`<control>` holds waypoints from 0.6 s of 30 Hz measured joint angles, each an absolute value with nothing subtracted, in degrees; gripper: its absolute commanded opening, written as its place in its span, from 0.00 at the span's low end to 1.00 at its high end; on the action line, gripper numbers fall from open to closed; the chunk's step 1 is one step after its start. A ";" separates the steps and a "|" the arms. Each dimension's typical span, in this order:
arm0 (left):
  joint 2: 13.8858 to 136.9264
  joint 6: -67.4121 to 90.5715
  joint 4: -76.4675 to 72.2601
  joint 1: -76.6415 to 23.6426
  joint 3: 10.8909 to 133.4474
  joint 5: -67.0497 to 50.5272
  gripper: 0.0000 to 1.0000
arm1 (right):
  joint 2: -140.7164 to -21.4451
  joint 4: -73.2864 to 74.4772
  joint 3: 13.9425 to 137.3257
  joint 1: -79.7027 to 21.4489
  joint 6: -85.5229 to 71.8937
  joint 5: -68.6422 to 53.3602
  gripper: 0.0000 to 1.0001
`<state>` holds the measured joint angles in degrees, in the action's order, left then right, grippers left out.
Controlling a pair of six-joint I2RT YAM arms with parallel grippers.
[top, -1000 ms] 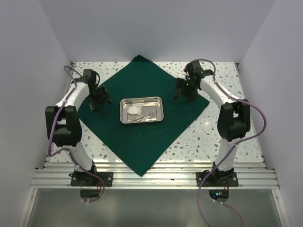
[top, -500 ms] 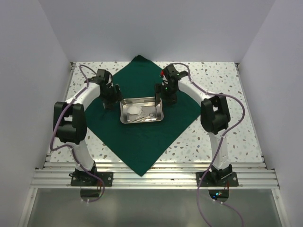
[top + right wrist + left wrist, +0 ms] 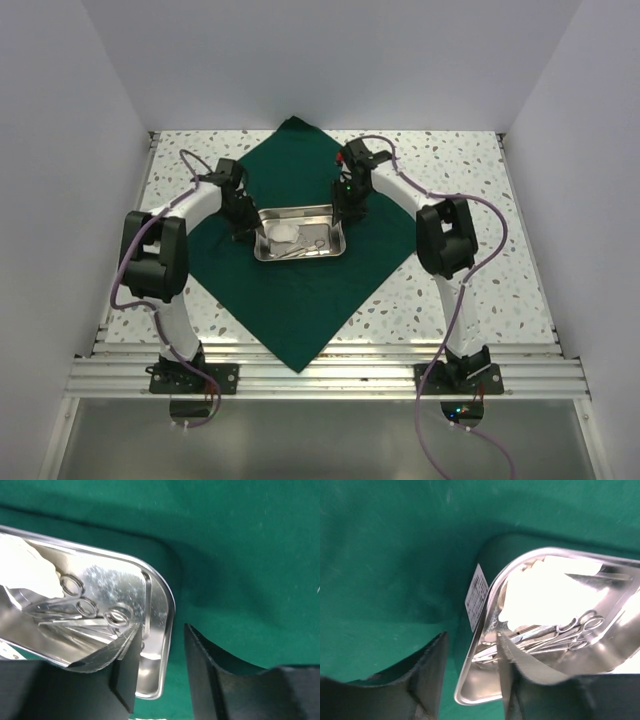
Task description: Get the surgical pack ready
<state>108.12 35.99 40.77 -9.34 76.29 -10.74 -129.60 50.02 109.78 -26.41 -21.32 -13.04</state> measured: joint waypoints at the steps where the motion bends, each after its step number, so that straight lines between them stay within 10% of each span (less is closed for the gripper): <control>1: 108.12 36.53 40.56 -9.69 75.79 -10.68 0.42 | -129.97 50.09 110.34 -26.41 -21.32 -13.04 0.37; 18: 108.12 37.43 37.47 -10.70 72.29 -10.83 0.12 | -136.77 55.11 120.77 -26.41 -21.54 -11.11 0.11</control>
<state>108.12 37.43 37.47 -10.70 72.29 -10.83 -136.77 55.11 120.77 -26.41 -21.54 -11.11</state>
